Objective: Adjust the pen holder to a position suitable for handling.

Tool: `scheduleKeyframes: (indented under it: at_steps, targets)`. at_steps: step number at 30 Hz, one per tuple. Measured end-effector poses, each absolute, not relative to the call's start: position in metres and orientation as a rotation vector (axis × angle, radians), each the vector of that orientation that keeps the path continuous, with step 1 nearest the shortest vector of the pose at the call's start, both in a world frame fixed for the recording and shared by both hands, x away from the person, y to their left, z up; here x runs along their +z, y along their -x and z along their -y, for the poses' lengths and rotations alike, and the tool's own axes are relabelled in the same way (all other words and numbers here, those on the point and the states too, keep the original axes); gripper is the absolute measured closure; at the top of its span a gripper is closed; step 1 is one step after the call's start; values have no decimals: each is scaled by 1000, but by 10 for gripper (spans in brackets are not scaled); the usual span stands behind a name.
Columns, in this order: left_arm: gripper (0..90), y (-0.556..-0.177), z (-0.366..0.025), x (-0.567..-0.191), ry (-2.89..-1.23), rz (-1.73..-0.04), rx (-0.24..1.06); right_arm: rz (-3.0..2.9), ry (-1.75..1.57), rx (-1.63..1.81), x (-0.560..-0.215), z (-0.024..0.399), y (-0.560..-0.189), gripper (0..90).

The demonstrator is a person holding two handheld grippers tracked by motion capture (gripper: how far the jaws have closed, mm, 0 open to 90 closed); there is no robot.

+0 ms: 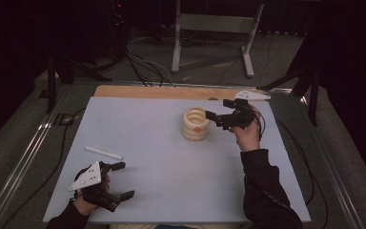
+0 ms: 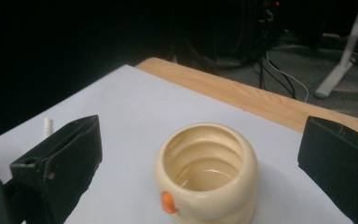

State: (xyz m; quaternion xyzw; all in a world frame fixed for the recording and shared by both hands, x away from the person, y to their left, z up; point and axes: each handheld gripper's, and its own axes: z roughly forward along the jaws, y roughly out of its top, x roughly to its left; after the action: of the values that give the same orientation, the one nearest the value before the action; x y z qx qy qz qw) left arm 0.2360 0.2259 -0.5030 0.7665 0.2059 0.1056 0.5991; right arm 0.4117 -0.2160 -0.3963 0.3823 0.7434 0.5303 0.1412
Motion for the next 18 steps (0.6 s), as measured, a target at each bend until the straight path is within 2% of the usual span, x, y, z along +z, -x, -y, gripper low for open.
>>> scheduleKeyframes:
  at_steps: [15, 18]
  targets:
    - [1, -237, -225, -504, -1780, -479, 235, -2236, -1456, 1384, -420, 196, -450, 0]
    - [1, -237, -225, -504, -1777, -478, 235, -2225, -1601, 1322, -423, 194, -457, 103]
